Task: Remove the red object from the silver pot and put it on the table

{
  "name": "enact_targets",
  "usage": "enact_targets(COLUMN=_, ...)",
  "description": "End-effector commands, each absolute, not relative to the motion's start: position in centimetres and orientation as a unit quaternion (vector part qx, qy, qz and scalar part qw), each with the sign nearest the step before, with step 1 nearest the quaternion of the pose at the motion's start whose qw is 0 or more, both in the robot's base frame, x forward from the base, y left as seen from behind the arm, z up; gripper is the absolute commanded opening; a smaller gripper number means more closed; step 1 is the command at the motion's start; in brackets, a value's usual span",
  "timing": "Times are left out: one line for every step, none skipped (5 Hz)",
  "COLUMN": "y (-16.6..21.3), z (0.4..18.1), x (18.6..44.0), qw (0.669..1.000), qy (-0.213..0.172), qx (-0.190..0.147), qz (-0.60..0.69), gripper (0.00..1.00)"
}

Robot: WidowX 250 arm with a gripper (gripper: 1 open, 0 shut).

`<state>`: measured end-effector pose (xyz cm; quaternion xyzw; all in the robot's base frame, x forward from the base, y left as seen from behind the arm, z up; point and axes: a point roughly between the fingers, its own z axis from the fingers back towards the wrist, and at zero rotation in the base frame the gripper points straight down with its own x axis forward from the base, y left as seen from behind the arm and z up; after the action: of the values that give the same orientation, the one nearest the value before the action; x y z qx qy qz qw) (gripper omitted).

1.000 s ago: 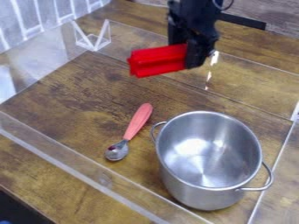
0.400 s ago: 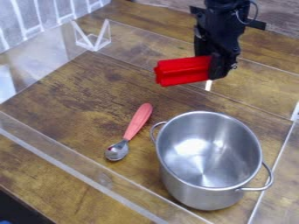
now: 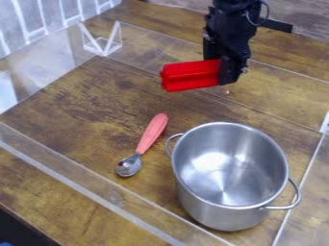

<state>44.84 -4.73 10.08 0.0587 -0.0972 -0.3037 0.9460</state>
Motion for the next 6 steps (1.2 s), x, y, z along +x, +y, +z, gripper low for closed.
enact_targets(y=-5.0, z=14.3, x=44.2, qw=0.951, qy=-0.146, qx=0.073, qz=-0.262, gripper=0.0)
enact_targets(y=-5.4, z=15.6, x=42.5, qw=0.962, qy=-0.149, qx=0.09, qz=-0.213, gripper=0.0)
enact_targets(y=-4.4, z=17.2, x=41.2, qw=0.964, qy=-0.15, qx=0.099, qz=-0.196, gripper=0.0)
enact_targets(y=-2.4, z=17.6, x=39.3, qw=0.969, qy=-0.148, qx=0.097, qz=-0.172, gripper=0.0)
enact_targets(y=1.6, z=17.1, x=38.0, qw=0.98, qy=-0.138, qx=0.105, qz=-0.092, gripper=0.0)
enact_targets(y=6.0, z=16.2, x=37.3, qw=0.984, qy=-0.132, qx=0.114, qz=-0.028, gripper=0.0)
